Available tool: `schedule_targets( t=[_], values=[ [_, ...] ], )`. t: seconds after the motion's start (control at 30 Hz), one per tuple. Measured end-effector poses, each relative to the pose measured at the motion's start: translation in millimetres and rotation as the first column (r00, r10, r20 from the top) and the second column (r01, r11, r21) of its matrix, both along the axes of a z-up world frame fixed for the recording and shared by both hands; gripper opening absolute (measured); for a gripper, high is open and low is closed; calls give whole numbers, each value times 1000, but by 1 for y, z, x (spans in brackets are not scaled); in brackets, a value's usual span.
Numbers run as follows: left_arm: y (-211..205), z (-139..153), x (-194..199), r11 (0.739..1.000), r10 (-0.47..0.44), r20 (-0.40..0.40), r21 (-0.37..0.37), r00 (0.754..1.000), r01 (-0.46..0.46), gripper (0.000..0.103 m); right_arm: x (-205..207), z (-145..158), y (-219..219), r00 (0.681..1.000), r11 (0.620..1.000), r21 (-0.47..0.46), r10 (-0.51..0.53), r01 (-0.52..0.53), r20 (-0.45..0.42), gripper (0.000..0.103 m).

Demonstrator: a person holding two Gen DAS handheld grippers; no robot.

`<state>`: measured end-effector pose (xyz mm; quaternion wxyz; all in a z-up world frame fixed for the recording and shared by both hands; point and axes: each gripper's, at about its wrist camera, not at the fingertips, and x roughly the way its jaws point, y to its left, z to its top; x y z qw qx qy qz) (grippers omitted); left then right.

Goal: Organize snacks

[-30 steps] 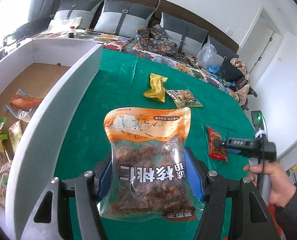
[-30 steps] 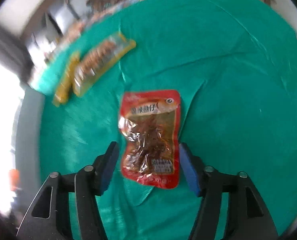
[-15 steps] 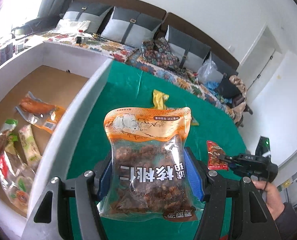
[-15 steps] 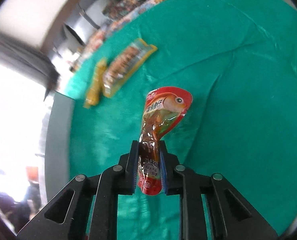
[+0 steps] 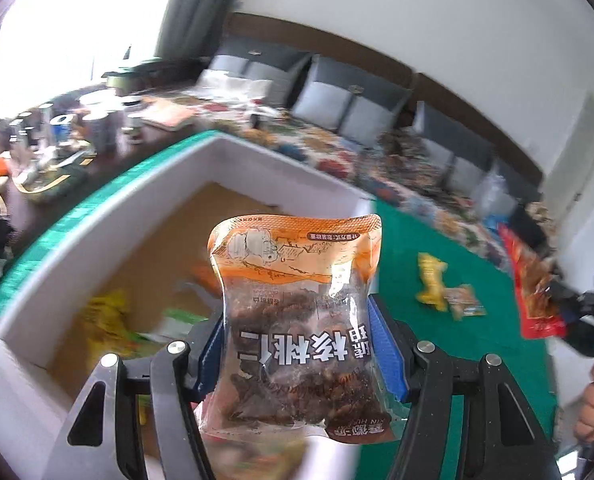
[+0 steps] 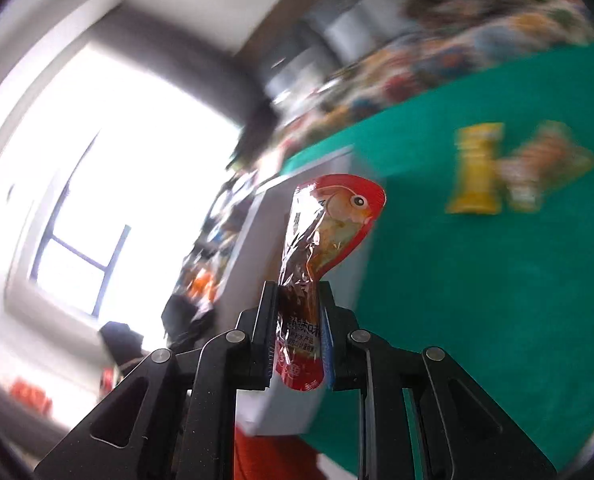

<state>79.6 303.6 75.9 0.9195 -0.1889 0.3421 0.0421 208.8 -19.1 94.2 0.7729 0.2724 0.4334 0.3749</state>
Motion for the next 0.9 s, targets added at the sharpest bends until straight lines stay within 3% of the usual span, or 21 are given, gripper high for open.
schedule_targets(
  t=[0.1,0.13,0.17,0.2,0.23,0.27,0.33,0.43,0.5,0.6,0.73,0.83,0.9],
  values=[
    [28,-17,0,995,73,-71,72,995,-68,73,1,1,81,994,994,-53,102,-101,30,20],
    [36,-28,3,993,90,-118,87,989,-80,86,-2,-4,100,991,990,-70,126,-124,33,23],
    [46,-40,6,992,104,-167,92,980,-90,89,-2,-10,123,988,984,-100,150,-146,33,36],
    [54,-53,6,991,118,-209,92,971,-101,89,-1,-20,146,985,975,-147,170,-165,27,41],
    [58,-61,6,990,127,-234,91,964,-108,89,2,-31,167,982,963,-198,188,-182,12,58],
    [63,-70,2,989,139,-254,86,957,-121,89,3,-37,174,980,957,-220,197,-190,7,64],
    [64,-75,-5,987,156,-244,79,957,-141,90,0,-49,176,981,947,-265,194,-181,22,63],
    [60,-77,-15,981,188,-214,77,959,-175,90,-2,-60,142,984,935,-337,151,-112,91,65],
    [50,-70,-16,982,186,-181,58,966,-178,90,-5,-66,107,983,907,-422,94,-19,157,65],
    [23,-49,-16,989,147,-110,31,983,-145,90,-8,-94,44,962,805,-572,2,160,272,68],
    [-42,-22,-4,1000,14,-24,5,1000,-14,95,-18,-137,-57,944,645,-698,-121,311,308,68],
    [-105,-8,10,992,-122,22,-5,992,122,100,-21,-158,-141,915,550,-733,-273,401,296,68],
    [-153,-8,22,974,-226,31,-19,974,226,102,-24,-165,-193,877,504,-730,-379,462,294,68]
  ],
)
